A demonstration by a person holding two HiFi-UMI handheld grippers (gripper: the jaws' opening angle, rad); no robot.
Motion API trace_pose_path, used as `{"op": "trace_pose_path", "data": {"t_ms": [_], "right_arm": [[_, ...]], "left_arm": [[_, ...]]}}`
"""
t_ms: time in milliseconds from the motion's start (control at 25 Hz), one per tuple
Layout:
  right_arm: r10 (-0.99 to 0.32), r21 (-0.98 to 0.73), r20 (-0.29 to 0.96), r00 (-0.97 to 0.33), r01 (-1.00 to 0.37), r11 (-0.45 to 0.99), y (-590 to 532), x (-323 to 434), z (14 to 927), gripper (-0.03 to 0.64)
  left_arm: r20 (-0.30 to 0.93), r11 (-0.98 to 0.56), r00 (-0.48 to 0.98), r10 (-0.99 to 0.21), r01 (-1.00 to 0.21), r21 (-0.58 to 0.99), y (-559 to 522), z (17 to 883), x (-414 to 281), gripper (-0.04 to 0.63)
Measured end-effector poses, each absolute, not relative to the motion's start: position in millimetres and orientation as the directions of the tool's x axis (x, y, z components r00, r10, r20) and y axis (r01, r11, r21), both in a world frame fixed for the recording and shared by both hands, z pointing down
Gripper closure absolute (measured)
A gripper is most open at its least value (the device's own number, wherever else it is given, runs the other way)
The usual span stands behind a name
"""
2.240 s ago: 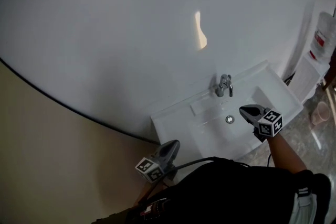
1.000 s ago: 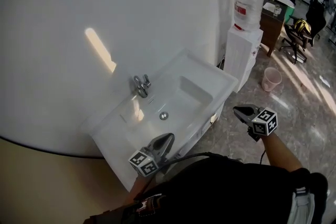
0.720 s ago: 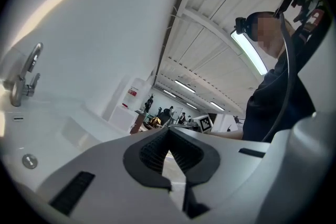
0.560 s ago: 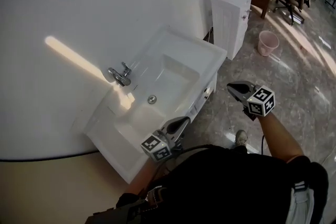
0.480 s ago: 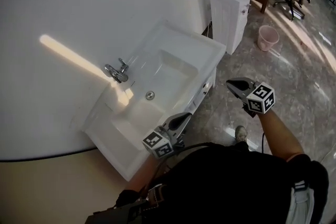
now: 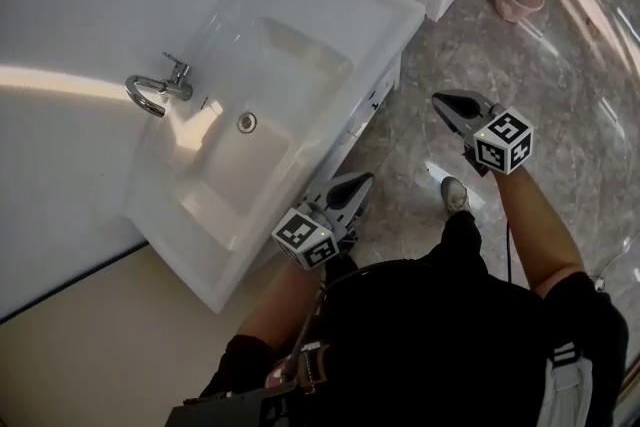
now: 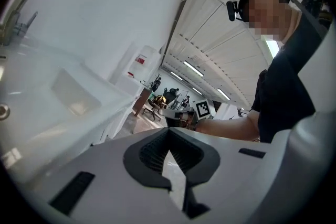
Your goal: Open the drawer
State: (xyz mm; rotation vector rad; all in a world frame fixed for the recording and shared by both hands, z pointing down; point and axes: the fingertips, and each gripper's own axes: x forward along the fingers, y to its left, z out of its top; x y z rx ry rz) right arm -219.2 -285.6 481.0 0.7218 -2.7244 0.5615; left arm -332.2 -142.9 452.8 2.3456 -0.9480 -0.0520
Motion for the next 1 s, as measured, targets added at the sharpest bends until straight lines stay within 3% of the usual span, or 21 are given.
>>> {"op": "trace_pose_path", "data": {"t_ms": [360, 1000], "right_arm": [[-0.405, -0.318, 0.381, -0.831, -0.529, 0.787, -298.1, -232.2, 608.7, 0.615], [-0.360, -0.345, 0.424, -0.831, -0.515, 0.785, -308.4, -254.4, 792.2, 0.592]], "left_arm": [[0.242, -0.525, 0.758, -0.606, -0.609, 0.594, -163.2, 578.2, -308.7, 0.595], [0.304, -0.466, 0.671, -0.676, -0.709, 0.529, -214.6, 724.0, -311.4, 0.595]]}}
